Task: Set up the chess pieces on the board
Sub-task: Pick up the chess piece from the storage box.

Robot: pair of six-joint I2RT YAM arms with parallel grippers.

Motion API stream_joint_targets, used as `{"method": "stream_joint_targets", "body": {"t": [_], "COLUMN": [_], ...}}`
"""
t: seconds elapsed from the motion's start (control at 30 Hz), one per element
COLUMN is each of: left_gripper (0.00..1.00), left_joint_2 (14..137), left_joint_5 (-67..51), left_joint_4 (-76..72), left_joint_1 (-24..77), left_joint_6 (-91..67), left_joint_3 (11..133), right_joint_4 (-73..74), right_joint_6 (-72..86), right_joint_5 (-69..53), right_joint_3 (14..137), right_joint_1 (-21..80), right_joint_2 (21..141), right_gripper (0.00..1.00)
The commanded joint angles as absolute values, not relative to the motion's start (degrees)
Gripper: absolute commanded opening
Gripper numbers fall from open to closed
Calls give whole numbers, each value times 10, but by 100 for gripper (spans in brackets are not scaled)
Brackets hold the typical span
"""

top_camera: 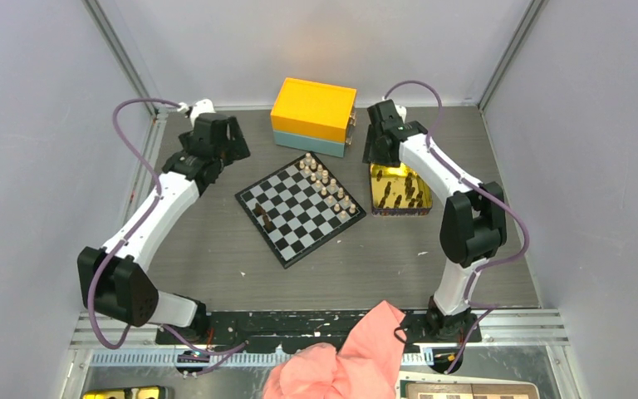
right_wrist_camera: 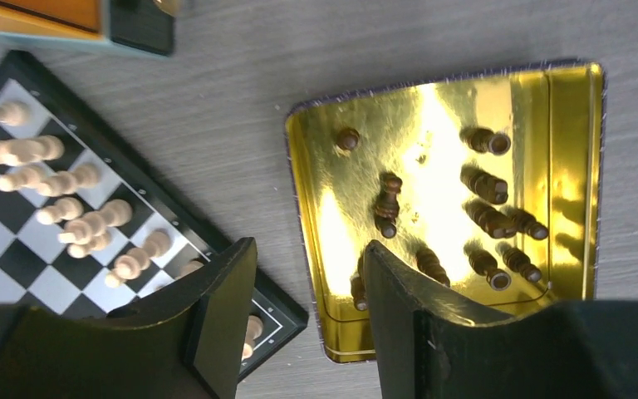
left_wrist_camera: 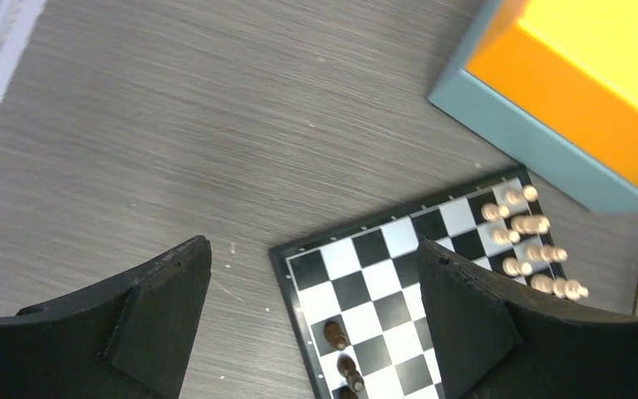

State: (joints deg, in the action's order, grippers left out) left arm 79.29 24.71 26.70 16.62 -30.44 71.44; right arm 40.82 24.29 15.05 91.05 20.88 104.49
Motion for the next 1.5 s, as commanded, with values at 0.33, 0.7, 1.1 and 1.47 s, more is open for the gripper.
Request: {"method": "stream_joint_targets", "body": {"t": [0.33,0.7,1.1,1.47], "left_gripper": [93,93,93,93], "left_joint_2": [798,783,778,782], "left_joint_5": [236,250,258,263], "left_joint_4": [246,247,248,248], "left_joint_1": [231,236,236,236], "left_joint_6": [-235,-226,-219,-214], "left_joint_3": [729,708,704,703], "right_joint_4": [307,279,255,254], "right_joint_6": [301,305,304,301], "right_joint_5": [135,121,101,92], "right_joint_3": [820,837,848,871], "right_joint_1": [174,151,137,134], "right_joint_2": [1019,1072,1115,1148], "right_gripper": [47,44,42,40]}}
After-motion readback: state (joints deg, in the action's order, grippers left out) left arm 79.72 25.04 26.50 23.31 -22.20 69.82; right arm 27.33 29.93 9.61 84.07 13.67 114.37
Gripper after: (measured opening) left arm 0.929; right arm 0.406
